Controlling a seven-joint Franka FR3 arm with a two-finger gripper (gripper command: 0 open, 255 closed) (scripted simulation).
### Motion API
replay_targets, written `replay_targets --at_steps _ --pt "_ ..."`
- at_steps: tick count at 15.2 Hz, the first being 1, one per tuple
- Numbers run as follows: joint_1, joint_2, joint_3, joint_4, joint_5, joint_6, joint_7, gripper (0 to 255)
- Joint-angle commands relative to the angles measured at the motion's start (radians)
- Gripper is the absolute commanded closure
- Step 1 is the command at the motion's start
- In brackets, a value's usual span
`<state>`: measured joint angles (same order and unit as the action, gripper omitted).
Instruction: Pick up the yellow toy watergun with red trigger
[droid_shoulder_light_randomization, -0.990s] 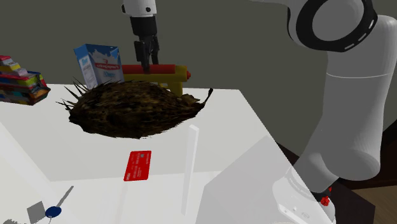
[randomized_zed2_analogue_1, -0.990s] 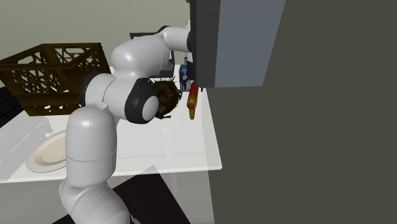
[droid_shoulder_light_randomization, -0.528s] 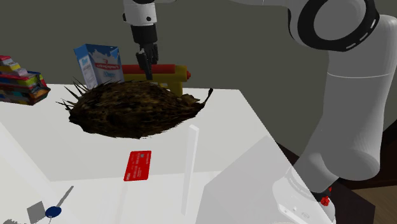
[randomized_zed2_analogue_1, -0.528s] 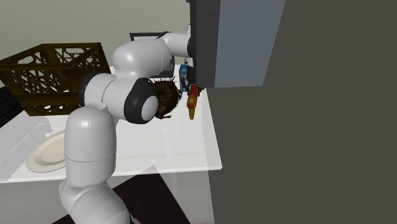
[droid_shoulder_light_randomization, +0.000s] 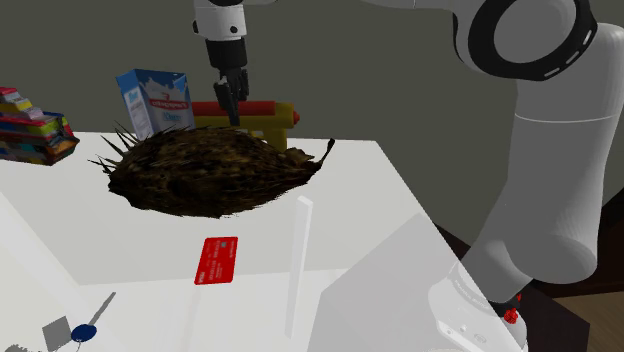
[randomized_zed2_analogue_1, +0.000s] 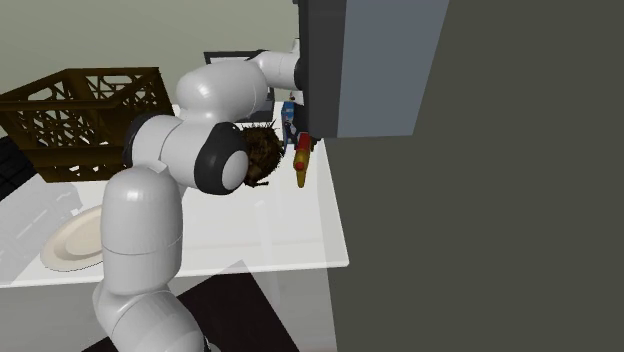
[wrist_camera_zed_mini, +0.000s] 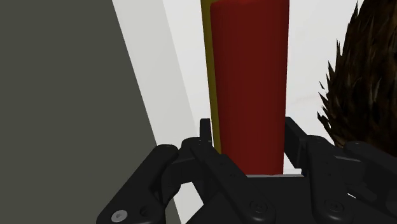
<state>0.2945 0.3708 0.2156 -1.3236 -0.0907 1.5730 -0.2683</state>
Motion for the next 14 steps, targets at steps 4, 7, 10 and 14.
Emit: replay_targets --at_steps 4,7,10,14 --pt "0.004 0.012 0.000 0.069 -0.002 -0.059 -0.001 255" --pt "0.009 0.024 0.001 0.128 -0.005 -0.106 -0.001 255" --pt "0.015 0.041 0.001 0.195 -0.008 -0.156 -0.002 255" --pt "0.025 0.072 0.000 0.300 -0.015 -0.230 -0.003 255"
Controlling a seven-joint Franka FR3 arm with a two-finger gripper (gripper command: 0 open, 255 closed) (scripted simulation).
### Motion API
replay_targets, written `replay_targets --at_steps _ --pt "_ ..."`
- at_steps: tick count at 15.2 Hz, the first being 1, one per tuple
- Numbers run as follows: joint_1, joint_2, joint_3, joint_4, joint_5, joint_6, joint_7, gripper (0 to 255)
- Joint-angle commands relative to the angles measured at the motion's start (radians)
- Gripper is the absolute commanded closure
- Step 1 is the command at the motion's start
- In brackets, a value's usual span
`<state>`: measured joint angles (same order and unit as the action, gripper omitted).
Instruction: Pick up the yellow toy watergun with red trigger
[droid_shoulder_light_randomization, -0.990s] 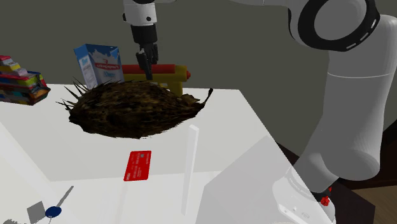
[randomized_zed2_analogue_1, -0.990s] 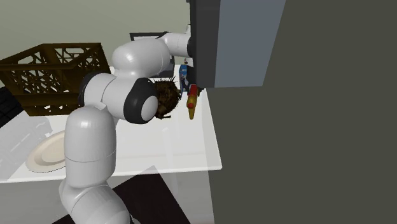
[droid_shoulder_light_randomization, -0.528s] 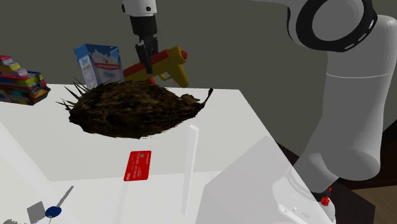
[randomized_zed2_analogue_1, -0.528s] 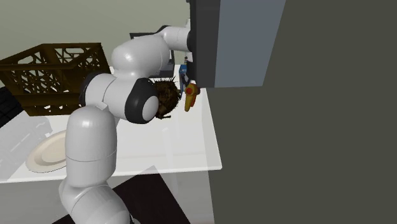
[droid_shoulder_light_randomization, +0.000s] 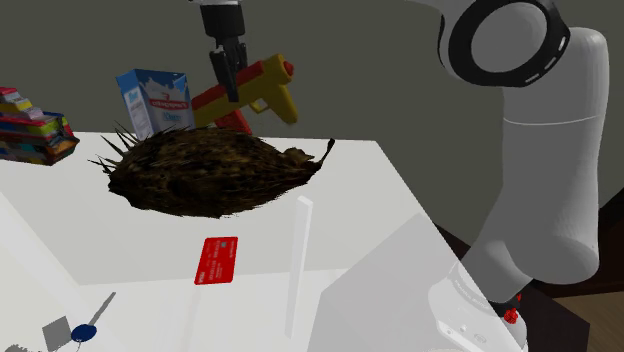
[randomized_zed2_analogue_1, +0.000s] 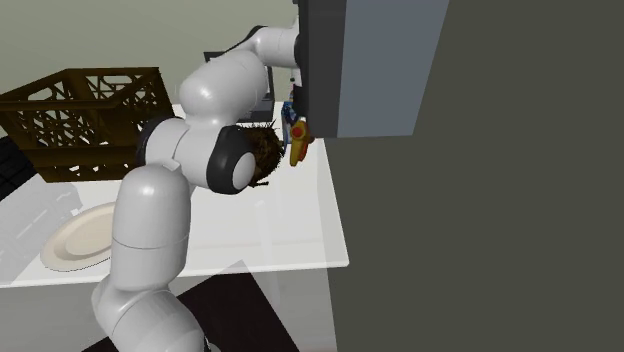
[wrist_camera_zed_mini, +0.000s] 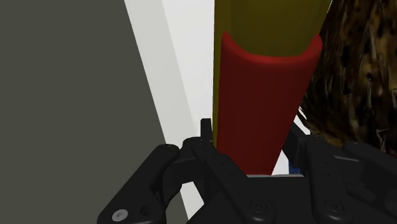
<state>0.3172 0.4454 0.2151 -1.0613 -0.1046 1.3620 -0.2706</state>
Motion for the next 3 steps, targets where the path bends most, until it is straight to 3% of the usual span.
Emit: replay_targets --at_steps 1,3 --pt "0.006 0.008 0.000 0.068 -0.003 -0.039 -0.001 255" --pt "0.006 0.010 0.000 0.073 -0.004 -0.042 -0.001 255"
